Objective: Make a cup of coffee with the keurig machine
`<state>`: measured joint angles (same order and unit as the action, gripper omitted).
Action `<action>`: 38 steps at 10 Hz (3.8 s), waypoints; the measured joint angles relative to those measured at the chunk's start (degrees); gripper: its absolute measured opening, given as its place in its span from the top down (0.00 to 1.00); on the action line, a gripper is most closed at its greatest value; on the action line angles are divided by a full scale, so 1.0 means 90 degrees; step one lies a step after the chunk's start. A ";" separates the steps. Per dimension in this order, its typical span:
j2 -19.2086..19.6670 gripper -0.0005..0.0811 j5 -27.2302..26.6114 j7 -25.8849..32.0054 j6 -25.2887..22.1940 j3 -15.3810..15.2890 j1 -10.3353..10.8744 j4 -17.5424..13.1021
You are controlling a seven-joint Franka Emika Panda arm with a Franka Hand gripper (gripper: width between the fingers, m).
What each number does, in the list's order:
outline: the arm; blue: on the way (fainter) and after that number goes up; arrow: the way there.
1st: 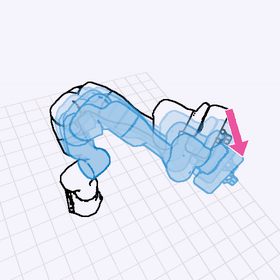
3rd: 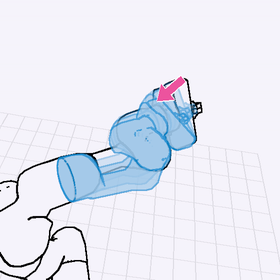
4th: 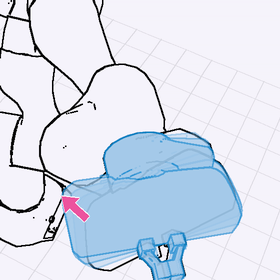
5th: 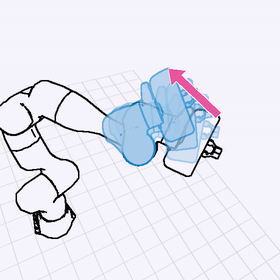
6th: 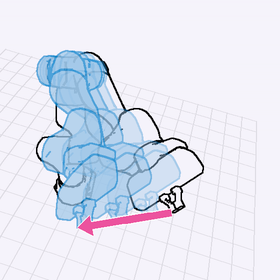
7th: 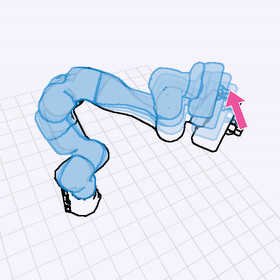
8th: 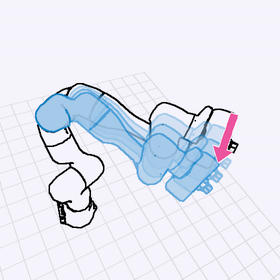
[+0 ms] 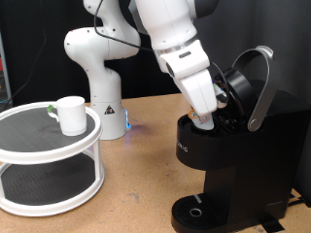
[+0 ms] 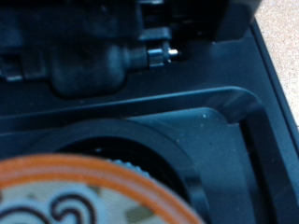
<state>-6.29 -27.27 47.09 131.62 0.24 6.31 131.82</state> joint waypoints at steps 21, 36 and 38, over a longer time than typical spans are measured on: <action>-0.0486 0.01 -0.0648 0.0635 -0.0914 0.0319 -0.0198 -0.0380; -0.1152 0.01 -0.1496 0.0742 -0.2244 0.0895 -0.0382 -0.0958; -0.1118 0.01 -0.1631 0.0521 -0.2243 0.0718 -0.0298 -0.0972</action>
<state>-16.35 -41.94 51.78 111.44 6.70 3.63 123.07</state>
